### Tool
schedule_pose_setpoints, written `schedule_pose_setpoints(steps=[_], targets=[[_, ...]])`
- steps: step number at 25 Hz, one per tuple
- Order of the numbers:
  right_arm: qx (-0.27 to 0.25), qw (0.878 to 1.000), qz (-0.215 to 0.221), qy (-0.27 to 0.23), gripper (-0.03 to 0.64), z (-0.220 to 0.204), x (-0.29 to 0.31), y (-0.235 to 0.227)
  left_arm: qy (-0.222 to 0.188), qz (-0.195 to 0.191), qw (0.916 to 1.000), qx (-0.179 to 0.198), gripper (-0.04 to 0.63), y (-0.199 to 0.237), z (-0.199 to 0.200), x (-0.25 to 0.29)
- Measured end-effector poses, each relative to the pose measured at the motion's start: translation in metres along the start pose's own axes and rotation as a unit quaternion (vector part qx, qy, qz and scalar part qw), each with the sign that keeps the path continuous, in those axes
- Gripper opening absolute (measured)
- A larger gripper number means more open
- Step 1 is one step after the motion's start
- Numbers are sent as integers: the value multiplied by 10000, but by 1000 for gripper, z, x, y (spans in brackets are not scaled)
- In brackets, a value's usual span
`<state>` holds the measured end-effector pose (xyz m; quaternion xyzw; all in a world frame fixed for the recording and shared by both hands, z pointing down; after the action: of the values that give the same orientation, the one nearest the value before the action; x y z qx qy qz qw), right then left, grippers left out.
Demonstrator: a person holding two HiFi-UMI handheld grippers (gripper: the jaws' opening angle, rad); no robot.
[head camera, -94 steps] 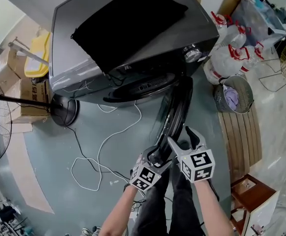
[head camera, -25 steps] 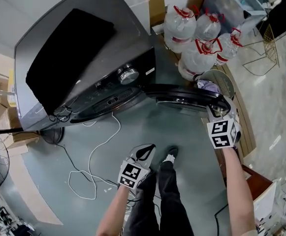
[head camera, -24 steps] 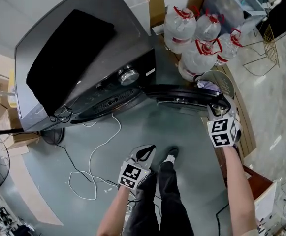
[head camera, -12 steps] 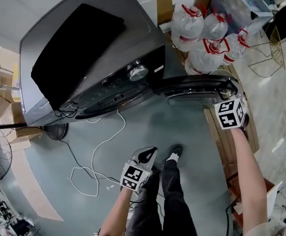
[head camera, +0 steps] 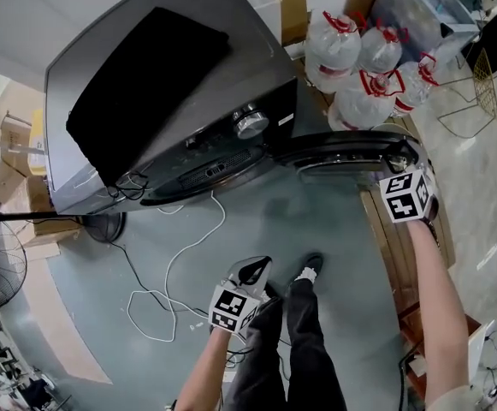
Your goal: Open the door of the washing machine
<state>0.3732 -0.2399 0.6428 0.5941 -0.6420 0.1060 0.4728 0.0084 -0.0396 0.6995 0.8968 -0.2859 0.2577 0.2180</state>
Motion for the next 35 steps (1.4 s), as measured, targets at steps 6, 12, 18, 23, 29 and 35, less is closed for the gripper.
schedule_pose_setpoints(steps=[6,12,18,23,29,35], targets=[[-188,9998,8,-30,272,-5,-11,4,-7,-79,10000,-4,57,-9,-2,-1],[-222,9997,43,21,267,-13,-12,3,-48,27,10000,-54,57,-10,-3,-5],[-21,10000,-58,-63,268,-6,-19,-4,-48,120,9999,-78,57,-7,-9,-10],[347,9986,35,-395,268,12,-48,7,-102,282,9994,-184,57,-1,-8,-15],[684,9938,569,-667,268,19,-102,60,-376,642,9958,-538,58,0,15,-50],[1556,9745,1282,-988,268,43,-181,129,-612,1163,9874,-885,58,16,36,-113]])
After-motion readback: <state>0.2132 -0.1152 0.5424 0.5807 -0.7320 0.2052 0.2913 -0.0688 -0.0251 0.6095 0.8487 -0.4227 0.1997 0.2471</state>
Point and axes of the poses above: the fingertips, and each gripper's own axes: x forward along the fingers, y to its left, z out of its top, the point moved 3 cm from there along -x, backward along the fingers, and after that the axes turned 7 degrees about x, right-handed, at the moved point
